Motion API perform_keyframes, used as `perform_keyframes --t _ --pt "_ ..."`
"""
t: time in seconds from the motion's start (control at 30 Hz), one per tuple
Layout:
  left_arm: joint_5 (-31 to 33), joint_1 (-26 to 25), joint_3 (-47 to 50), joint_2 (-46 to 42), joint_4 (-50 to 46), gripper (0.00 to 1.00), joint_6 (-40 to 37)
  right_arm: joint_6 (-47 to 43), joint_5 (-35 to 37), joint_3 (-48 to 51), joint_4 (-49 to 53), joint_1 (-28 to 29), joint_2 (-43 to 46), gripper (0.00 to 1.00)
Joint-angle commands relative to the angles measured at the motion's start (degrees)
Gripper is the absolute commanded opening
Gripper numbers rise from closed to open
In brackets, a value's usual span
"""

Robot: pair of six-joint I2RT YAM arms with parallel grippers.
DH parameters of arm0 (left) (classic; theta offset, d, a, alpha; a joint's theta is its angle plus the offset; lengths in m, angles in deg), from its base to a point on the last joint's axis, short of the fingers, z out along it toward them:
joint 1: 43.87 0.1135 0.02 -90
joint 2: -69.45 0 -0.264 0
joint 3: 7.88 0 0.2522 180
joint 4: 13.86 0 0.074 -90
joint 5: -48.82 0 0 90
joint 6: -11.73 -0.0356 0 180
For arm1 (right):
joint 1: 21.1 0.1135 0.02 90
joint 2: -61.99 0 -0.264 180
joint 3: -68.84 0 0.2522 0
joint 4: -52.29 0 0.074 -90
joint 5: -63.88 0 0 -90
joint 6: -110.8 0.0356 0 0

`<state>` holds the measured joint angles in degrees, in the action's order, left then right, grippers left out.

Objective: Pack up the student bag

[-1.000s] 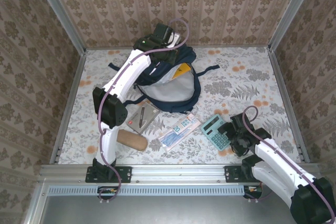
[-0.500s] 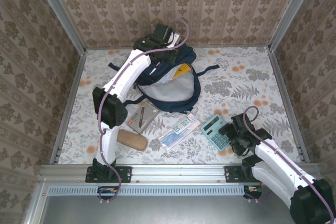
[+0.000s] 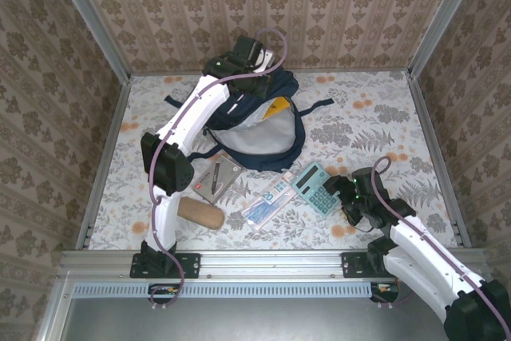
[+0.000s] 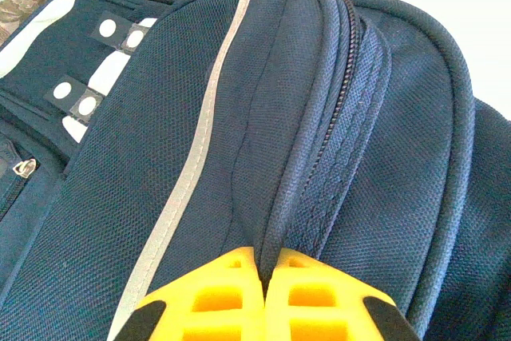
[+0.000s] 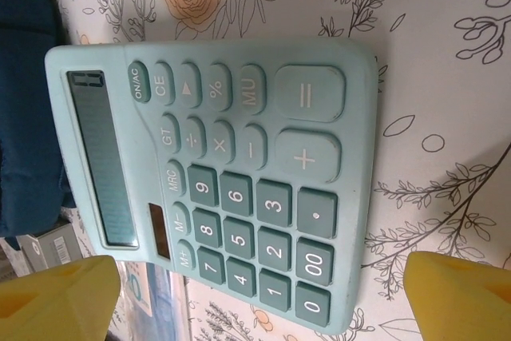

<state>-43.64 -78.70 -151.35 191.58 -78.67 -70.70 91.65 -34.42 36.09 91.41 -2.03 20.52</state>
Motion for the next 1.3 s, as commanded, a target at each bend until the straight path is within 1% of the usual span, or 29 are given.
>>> perform_keyframes --t 0.0,0.13,0.27,0.37,0.57,0.67,0.8,0.9,1.0,1.17,1.27 --pt "-1.06 -0.33 -1.25 -1.96 3.16 0.0 1.69 -0.99 -0.8 -0.49 -2.0 0.28 -1.42 0.93" --pt "-1.06 -0.41 -1.08 -2.02 3.06 0.0 1.66 -1.37 -2.26 0.58 -9.84 0.27 -5.88 0.9" --pt "-1.06 -0.59 -0.87 -2.2 2.97 0.0 1.62 -3.39 -3.91 -1.18 -12.35 0.43 -10.76 0.88" --pt "-0.97 -0.59 -0.72 -2.33 2.84 0.0 1.48 -4.98 -3.05 -2.77 -9.89 0.36 -12.72 0.88" --pt "-0.93 -0.59 -0.37 -2.51 3.06 0.0 1.46 -5.24 1.59 -4.37 -1.19 0.31 -11.62 0.89" --pt "-0.97 -0.59 -0.28 -2.51 3.15 0.0 1.53 -5.31 0.1 -4.63 -0.91 0.31 -10.98 0.89" --pt "-0.88 -0.59 -0.28 -2.53 3.23 0.0 1.39 -5.87 1.63 -4.72 1.29 0.31 -7.43 0.89" --pt "-1.06 -0.59 -0.32 -2.33 3.45 0.0 1.42 -5.41 1.65 -2.32 -2.09 0.22 -7.12 0.89" --pt "-1.32 -0.59 -0.53 -2.16 3.26 0.0 1.52 -4.38 -0.38 -0.76 -6.76 0.21 -9.97 0.88" --pt "-1.41 -0.59 -0.57 -2.16 3.15 0.0 1.44 -5.84 -2.35 -1.55 -12.12 0.27 -14.86 0.88" --pt "-1.29 -0.59 -0.49 -2.15 2.97 0.0 1.42 -6.16 -4.26 -2.01 -16.25 0.27 -16.87 0.86"
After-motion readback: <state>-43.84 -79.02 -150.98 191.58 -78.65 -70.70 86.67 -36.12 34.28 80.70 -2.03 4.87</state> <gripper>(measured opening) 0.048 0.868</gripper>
